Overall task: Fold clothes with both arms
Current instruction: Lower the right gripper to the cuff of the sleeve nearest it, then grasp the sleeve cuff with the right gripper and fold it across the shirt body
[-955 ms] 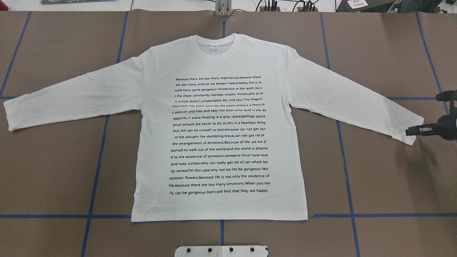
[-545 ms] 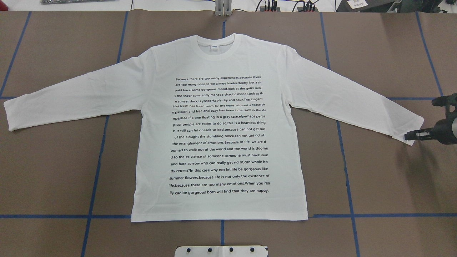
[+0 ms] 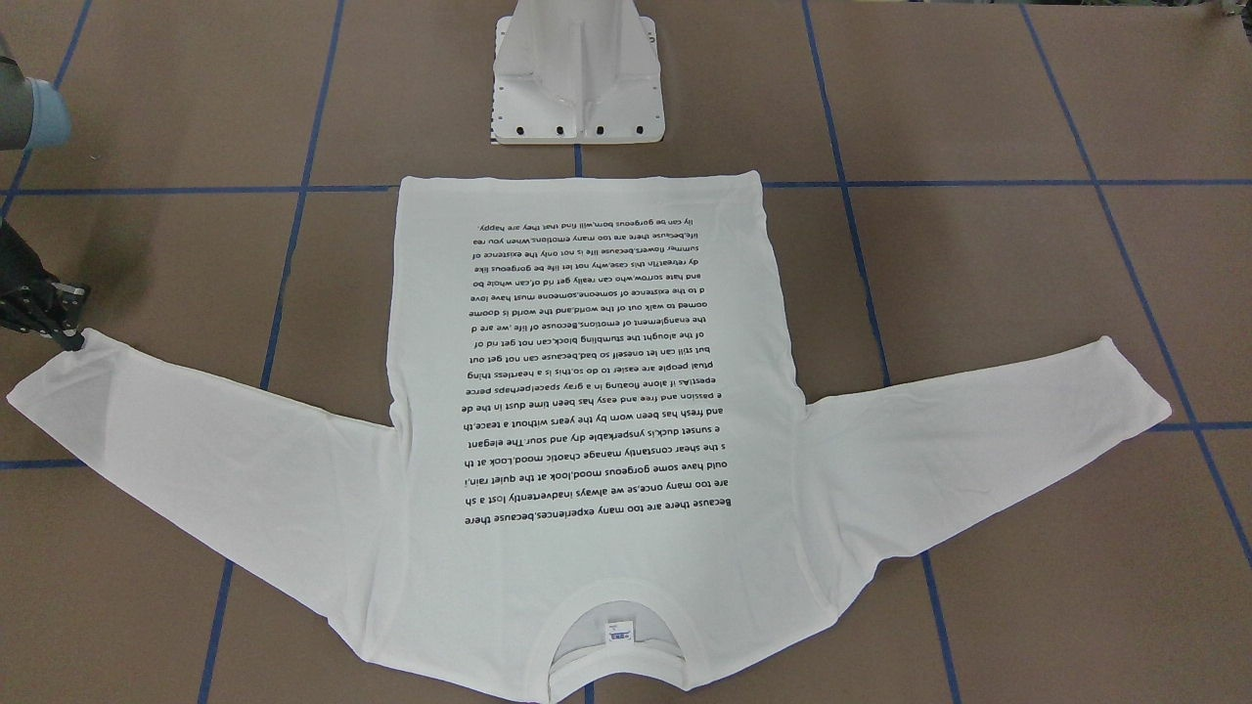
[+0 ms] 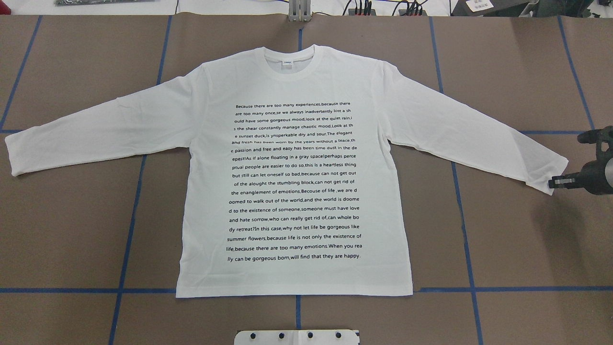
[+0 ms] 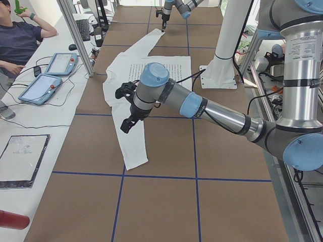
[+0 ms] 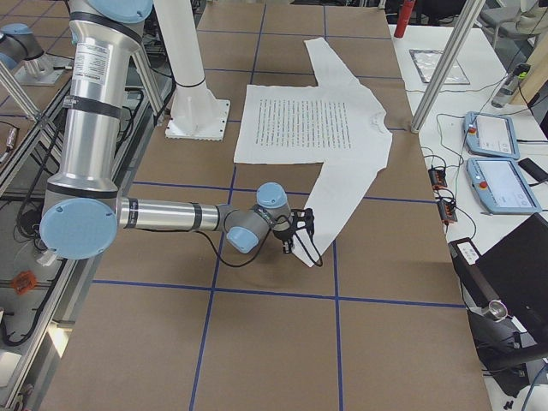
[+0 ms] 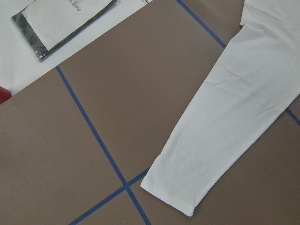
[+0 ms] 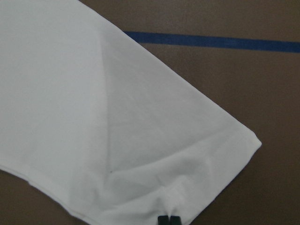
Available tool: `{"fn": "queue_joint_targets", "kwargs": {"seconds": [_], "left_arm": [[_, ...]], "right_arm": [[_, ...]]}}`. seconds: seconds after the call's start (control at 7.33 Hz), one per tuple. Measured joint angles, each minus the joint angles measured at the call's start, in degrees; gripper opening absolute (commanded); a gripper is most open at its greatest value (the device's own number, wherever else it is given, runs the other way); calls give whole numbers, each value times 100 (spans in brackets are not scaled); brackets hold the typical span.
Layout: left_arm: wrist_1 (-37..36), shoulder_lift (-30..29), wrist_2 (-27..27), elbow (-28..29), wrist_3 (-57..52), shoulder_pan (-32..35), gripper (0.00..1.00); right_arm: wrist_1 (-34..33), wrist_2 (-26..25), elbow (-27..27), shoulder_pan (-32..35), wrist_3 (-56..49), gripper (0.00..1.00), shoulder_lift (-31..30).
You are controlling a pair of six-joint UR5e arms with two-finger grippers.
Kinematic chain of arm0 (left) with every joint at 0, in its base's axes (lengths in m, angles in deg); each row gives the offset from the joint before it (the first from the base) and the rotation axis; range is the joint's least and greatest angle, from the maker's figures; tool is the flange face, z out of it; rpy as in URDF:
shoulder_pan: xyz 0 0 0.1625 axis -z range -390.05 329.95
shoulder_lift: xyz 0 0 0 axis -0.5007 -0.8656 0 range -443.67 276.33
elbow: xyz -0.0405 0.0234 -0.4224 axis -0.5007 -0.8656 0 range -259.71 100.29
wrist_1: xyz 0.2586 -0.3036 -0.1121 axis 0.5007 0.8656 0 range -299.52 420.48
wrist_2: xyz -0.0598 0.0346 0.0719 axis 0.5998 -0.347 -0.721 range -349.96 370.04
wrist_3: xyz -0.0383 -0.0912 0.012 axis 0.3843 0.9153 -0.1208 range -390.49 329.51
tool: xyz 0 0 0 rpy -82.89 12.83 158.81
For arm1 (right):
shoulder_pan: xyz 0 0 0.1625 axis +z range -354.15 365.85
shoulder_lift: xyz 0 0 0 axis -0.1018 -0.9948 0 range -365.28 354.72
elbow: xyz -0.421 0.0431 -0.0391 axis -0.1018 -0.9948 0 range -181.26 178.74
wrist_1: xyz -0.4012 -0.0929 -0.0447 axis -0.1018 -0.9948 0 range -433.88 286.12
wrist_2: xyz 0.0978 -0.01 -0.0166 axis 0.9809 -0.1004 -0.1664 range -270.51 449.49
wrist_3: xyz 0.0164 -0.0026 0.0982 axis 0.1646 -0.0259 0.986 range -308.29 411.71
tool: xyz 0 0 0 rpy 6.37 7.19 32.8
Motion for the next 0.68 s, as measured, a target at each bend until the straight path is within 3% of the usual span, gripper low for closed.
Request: {"fn": "queue_joint_targets", "kwargs": {"seconds": [0.27, 0.41, 0.68], "left_arm": [[0, 1, -3, 6, 5, 6, 100], [0, 0, -2, 16, 7, 6, 100], [0, -2, 0, 29, 11, 6, 100]], "right_arm": [[-298, 118, 378, 172, -16, 0, 64], [-969, 210, 803, 373, -39, 0, 203], [-3406, 179, 1744, 643, -84, 0, 1295]]}}
